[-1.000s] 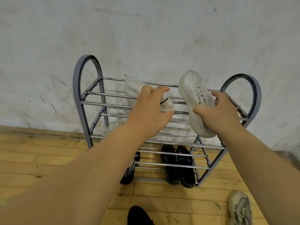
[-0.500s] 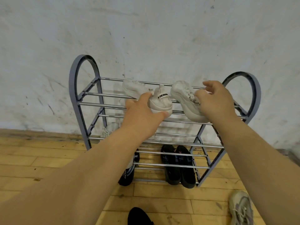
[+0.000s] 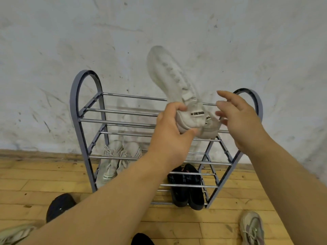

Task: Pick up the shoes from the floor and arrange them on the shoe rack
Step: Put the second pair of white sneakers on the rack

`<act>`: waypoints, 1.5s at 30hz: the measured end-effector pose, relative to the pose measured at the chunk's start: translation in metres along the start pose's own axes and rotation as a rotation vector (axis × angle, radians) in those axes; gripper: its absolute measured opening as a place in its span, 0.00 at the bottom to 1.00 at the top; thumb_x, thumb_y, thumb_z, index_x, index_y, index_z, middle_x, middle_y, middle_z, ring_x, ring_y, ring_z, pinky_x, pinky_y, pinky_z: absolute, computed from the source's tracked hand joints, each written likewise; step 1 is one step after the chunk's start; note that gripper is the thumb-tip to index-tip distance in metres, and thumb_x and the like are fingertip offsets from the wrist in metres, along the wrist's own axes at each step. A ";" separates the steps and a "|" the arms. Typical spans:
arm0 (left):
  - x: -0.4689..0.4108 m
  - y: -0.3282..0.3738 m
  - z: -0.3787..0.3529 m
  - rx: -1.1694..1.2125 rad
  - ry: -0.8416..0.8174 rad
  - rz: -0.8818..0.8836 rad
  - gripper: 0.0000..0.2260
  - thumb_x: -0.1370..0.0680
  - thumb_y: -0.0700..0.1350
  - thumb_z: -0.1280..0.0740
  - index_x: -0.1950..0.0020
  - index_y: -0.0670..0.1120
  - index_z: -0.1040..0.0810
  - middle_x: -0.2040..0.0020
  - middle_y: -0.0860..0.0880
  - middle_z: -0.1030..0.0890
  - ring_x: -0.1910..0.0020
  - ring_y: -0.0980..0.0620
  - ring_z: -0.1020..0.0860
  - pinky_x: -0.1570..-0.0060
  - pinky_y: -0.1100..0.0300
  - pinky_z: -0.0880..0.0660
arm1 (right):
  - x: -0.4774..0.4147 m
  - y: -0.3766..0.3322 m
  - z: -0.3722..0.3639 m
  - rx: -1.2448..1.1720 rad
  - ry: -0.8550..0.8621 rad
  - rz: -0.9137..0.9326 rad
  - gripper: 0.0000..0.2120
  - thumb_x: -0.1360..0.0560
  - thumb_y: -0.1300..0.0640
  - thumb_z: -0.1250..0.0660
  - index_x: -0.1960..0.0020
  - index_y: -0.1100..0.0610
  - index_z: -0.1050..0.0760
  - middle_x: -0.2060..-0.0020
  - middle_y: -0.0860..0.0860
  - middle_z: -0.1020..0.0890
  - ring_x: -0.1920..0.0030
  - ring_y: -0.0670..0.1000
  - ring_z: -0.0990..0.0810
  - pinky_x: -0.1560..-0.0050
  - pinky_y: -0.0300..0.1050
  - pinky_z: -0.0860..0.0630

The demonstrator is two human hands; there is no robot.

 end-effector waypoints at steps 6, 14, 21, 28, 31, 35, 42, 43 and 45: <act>0.002 0.021 -0.031 0.074 -0.304 -0.032 0.30 0.24 0.38 0.25 0.30 0.61 0.33 0.39 0.60 0.24 0.42 0.57 0.20 0.41 0.58 0.21 | 0.015 0.004 0.019 -0.392 -0.254 -0.106 0.20 0.14 0.60 0.42 0.24 0.48 0.30 0.38 0.53 0.16 0.40 0.55 0.15 0.45 0.52 0.17; -0.006 0.012 -0.046 -0.309 -0.126 -0.062 0.43 0.29 0.55 0.21 0.23 0.68 0.45 0.34 0.54 0.41 0.39 0.53 0.29 0.38 0.62 0.30 | 0.023 0.024 0.093 -0.195 0.103 -0.034 0.21 0.18 0.67 0.35 0.33 0.45 0.22 0.45 0.51 0.13 0.45 0.53 0.14 0.46 0.52 0.16; -0.010 -0.033 -0.067 -0.057 -0.098 0.414 0.33 0.21 0.60 0.33 0.21 0.67 0.45 0.30 0.52 0.25 0.46 0.45 0.16 0.45 0.46 0.18 | 0.039 0.056 0.131 0.049 0.110 -0.036 0.25 0.20 0.62 0.32 0.43 0.29 0.19 0.39 0.48 0.16 0.38 0.50 0.17 0.38 0.55 0.19; -0.017 -0.028 -0.084 0.403 -0.113 0.442 0.23 0.17 0.41 0.36 0.31 0.68 0.31 0.34 0.51 0.23 0.47 0.45 0.15 0.45 0.46 0.18 | 0.044 0.069 0.124 0.040 0.070 -0.083 0.24 0.19 0.62 0.32 0.41 0.31 0.20 0.38 0.49 0.16 0.40 0.50 0.16 0.39 0.55 0.18; -0.015 -0.019 -0.075 0.296 -0.067 0.370 0.15 0.21 0.42 0.35 0.43 0.64 0.25 0.37 0.47 0.21 0.48 0.43 0.15 0.47 0.44 0.17 | 0.045 0.069 0.119 0.048 0.059 -0.072 0.24 0.19 0.63 0.32 0.40 0.32 0.21 0.39 0.48 0.17 0.41 0.48 0.16 0.41 0.53 0.18; -0.003 0.008 -0.050 0.053 -0.189 0.178 0.08 0.22 0.52 0.28 0.46 0.61 0.24 0.49 0.41 0.15 0.54 0.44 0.14 0.48 0.41 0.17 | 0.045 0.062 0.124 0.092 0.166 -0.021 0.22 0.18 0.61 0.32 0.33 0.37 0.23 0.37 0.46 0.18 0.48 0.41 0.15 0.44 0.47 0.17; 0.024 0.030 0.000 -0.063 -0.627 0.135 0.03 0.20 0.45 0.29 0.48 0.52 0.21 0.63 0.43 0.23 0.61 0.49 0.21 0.46 0.45 0.17 | 0.044 0.050 0.127 0.063 0.331 0.020 0.22 0.19 0.61 0.32 0.29 0.43 0.24 0.37 0.41 0.18 0.50 0.36 0.16 0.41 0.49 0.18; 0.029 0.028 0.007 -0.107 -0.713 0.150 0.05 0.21 0.46 0.27 0.47 0.52 0.21 0.62 0.43 0.26 0.61 0.47 0.23 0.46 0.43 0.18 | 0.045 0.049 0.126 0.057 0.325 0.023 0.22 0.19 0.61 0.32 0.29 0.43 0.24 0.37 0.42 0.18 0.49 0.36 0.16 0.41 0.48 0.18; 0.039 0.023 0.019 -0.160 -0.836 0.183 0.08 0.23 0.46 0.26 0.45 0.51 0.21 0.62 0.42 0.28 0.60 0.46 0.26 0.49 0.39 0.21 | 0.048 0.046 0.124 0.042 0.302 0.029 0.22 0.19 0.62 0.33 0.30 0.42 0.23 0.37 0.43 0.18 0.47 0.39 0.16 0.41 0.47 0.18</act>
Point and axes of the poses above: each hand's wrist, its own x-axis away from the middle knuckle, its own z-axis out of the back of the hand, y = z × x, the point moved 4 cm from there along -x, towards the middle knuckle
